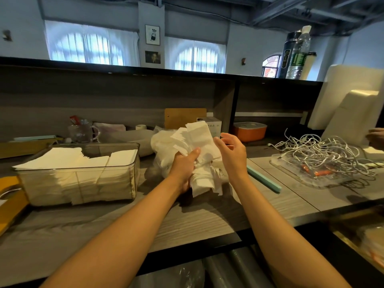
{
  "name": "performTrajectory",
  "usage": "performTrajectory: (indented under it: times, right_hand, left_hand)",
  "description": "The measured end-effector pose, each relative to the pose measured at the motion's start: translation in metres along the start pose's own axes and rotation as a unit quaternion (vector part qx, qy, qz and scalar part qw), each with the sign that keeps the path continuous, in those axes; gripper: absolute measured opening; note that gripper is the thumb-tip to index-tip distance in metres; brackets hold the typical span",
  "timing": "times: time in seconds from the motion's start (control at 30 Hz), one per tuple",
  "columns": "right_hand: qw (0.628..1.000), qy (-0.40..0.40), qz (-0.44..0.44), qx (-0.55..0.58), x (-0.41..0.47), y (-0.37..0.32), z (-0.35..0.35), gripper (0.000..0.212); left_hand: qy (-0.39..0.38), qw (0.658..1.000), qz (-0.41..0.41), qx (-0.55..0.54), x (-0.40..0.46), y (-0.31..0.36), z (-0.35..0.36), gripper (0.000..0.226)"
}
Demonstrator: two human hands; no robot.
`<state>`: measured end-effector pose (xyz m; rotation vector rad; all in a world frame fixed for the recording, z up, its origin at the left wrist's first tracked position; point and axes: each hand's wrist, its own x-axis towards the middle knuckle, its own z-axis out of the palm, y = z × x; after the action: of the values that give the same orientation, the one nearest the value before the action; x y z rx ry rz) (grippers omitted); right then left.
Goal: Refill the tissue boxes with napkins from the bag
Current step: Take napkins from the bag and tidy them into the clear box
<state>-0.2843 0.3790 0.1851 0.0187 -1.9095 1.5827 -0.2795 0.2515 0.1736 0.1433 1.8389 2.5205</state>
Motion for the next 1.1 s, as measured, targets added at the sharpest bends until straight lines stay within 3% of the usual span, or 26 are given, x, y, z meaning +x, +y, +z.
performTrajectory:
  times: [0.1,0.2,0.3,0.6,0.77,0.97,1.1]
  right_hand:
    - [0.996,-0.088,0.01,0.021,-0.002,0.001,0.003,0.027]
    - [0.99,-0.118,0.064,0.051,-0.004,0.0,0.003,0.027]
    - [0.986,-0.102,0.098,0.084,-0.004,-0.001,0.001,0.024]
    - [0.988,-0.067,0.092,0.108,-0.004,-0.002,0.006,0.022]
    - [0.981,0.027,0.104,0.164,-0.003,-0.006,-0.007,0.014]
    - [0.939,0.036,0.135,0.315,-0.005,-0.018,-0.016,0.022]
    - [0.881,-0.008,0.14,0.452,-0.005,-0.025,-0.022,0.015]
  left_hand:
    - [-0.024,0.998,0.029,0.052,-0.004,-0.004,0.002,0.008]
    - [-0.049,0.996,0.025,0.071,-0.005,-0.009,0.003,0.02]
    - [-0.058,0.996,0.023,0.06,-0.005,-0.009,0.003,0.034]
    - [-0.016,0.999,-0.039,-0.021,-0.001,-0.007,0.002,0.04]
    - [0.022,0.998,-0.053,-0.031,0.005,-0.009,0.001,0.05]
    - [0.037,0.997,-0.055,-0.033,0.006,-0.01,0.0,0.052]
    - [0.019,0.997,-0.06,-0.039,0.003,-0.007,0.002,0.046]
